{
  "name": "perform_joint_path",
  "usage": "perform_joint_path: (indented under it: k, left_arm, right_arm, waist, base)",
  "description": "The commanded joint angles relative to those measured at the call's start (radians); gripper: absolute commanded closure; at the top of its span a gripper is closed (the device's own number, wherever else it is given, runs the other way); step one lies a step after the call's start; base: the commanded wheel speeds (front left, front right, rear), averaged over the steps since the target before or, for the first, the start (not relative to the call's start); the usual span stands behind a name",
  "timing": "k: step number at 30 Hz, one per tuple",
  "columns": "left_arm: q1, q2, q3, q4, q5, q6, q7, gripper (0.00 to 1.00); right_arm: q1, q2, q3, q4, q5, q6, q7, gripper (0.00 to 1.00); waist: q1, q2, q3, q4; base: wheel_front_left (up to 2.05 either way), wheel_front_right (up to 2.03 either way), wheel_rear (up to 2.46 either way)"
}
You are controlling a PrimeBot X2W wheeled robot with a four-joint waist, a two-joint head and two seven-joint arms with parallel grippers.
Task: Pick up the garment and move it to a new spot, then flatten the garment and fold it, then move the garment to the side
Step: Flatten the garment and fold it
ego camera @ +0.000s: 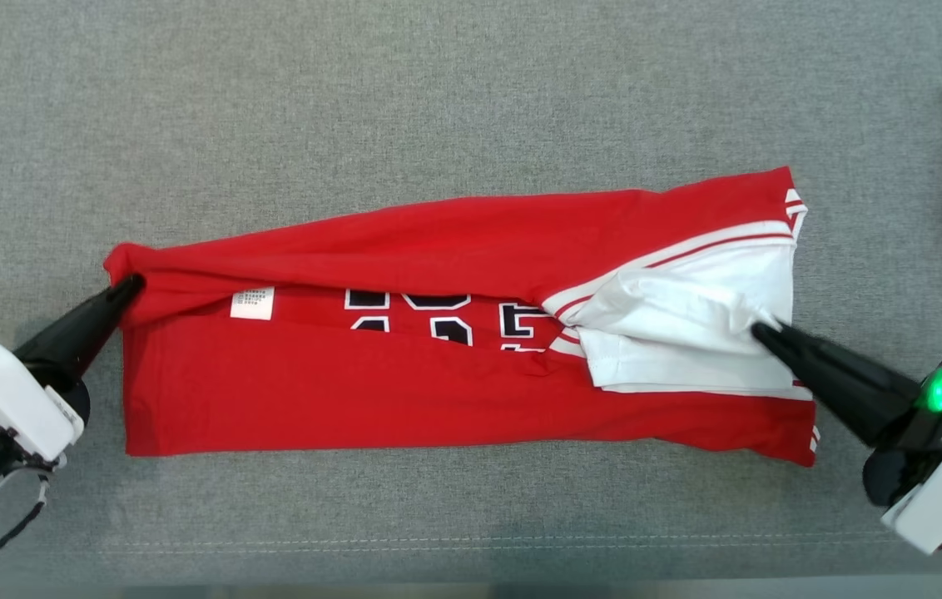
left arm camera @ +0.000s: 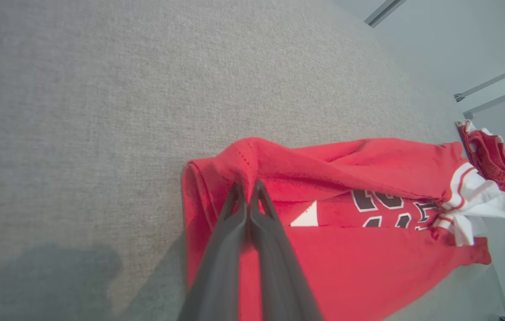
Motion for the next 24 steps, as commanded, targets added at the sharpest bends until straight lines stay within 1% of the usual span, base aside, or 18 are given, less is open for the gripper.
perform_joint_path:
  k: [1, 5, 6, 7, 8, 9, 10, 12, 15, 16, 18, 21, 22, 24]
  left_arm:
    - [0.003, 0.051, 0.041, -0.002, -0.010, -0.004, -0.014, 1.00]
    - [0.032, 0.034, 0.032, 0.021, -0.020, -0.004, -0.025, 1.00]
    - [0.038, 0.030, 0.031, 0.028, -0.023, -0.004, -0.028, 1.00]
    - [0.044, 0.026, 0.029, 0.034, -0.027, -0.003, -0.029, 0.97]
    - [0.049, 0.021, 0.028, 0.040, -0.033, 0.001, -0.029, 0.60]
    - [0.053, 0.017, 0.028, 0.046, -0.035, 0.006, -0.034, 0.04]
    - [0.057, 0.013, 0.031, 0.051, -0.036, 0.010, -0.045, 0.00]
    - [0.067, 0.009, 0.030, 0.059, -0.029, 0.018, -0.065, 0.00]
    - [0.084, 0.008, 0.029, 0.071, 0.003, 0.042, -0.116, 0.00]
    - [0.089, 0.012, 0.032, 0.077, 0.024, 0.060, -0.140, 0.00]
    - [0.108, 0.012, 0.047, 0.078, 0.050, 0.094, -0.173, 0.00]
    - [0.138, 0.002, 0.106, 0.070, 0.121, 0.176, -0.195, 0.00]
    - [0.145, -0.008, 0.160, 0.066, 0.164, 0.214, -0.196, 0.00]
    - [0.186, -0.042, 0.269, 0.044, 0.261, 0.291, -0.196, 0.00]
  right_arm:
    - [0.061, -0.022, 0.005, -0.013, -0.005, 0.002, -0.022, 1.00]
    - [0.107, 0.014, 0.025, 0.006, 0.006, 0.002, -0.029, 1.00]
    - [0.119, 0.020, 0.027, 0.014, 0.013, 0.002, -0.031, 0.88]
    - [0.130, 0.025, 0.027, 0.023, 0.019, 0.002, -0.032, 0.60]
    - [0.141, 0.030, 0.028, 0.029, 0.027, 0.002, -0.033, 0.09]
    - [0.152, 0.035, 0.027, 0.034, 0.035, 0.002, -0.034, 0.00]
    - [0.163, 0.039, 0.027, 0.039, 0.039, 0.002, -0.035, 0.00]
    - [0.185, 0.045, 0.024, 0.049, 0.044, 0.002, -0.036, 0.00]
    - [0.221, 0.060, -0.006, 0.061, 0.044, 0.002, -0.038, 0.00]
    - [0.235, 0.070, -0.035, 0.064, 0.042, 0.002, -0.039, 0.00]
    - [0.281, 0.101, -0.129, 0.074, 0.045, 0.002, -0.039, 0.00]
    - [0.371, 0.158, -0.314, 0.114, 0.007, 0.002, -0.039, 0.00]
    - [0.402, 0.173, -0.384, 0.151, -0.029, 0.002, -0.039, 0.00]
    - [0.454, 0.214, -0.478, 0.204, -0.114, 0.002, -0.039, 0.00]
  waist:
    - [0.0000, 0.0000, -0.008, -0.005]
    - [0.0000, 0.0000, -0.026, -0.013]
    - [0.0000, 0.0000, -0.031, -0.016]
    - [0.0000, 0.0000, -0.036, -0.018]
    - [0.0000, 0.0000, -0.039, -0.019]
    - [0.0000, 0.0000, -0.043, -0.020]
    - [0.0000, 0.0000, -0.047, -0.021]
    - [0.0000, 0.0000, -0.058, -0.023]
    - [0.0000, 0.0000, -0.076, -0.025]
    - [0.0000, 0.0000, -0.083, -0.027]
    - [0.0000, 0.0000, -0.099, -0.029]
    - [0.0000, 0.0000, -0.123, -0.030]
    - [0.0000, 0.0000, -0.130, -0.027]
    - [0.0000, 0.0000, -0.147, -0.023]
  base:
    - [0.00, 0.00, 0.00]
    - [0.00, 0.00, 0.00]
    - [0.00, 0.00, 0.00]
    - [0.00, 0.00, 0.00]
    - [0.00, 0.00, 0.00]
    - [0.00, 0.00, 0.00]
    - [0.00, 0.00, 0.00]
    - [0.00, 0.00, 0.00]
    - [0.00, 0.00, 0.00]
    - [0.00, 0.00, 0.00]
    - [0.00, 0.00, 0.00]
    - [0.00, 0.00, 0.00]
    - [0.00, 0.00, 0.00]
    - [0.00, 0.00, 0.00]
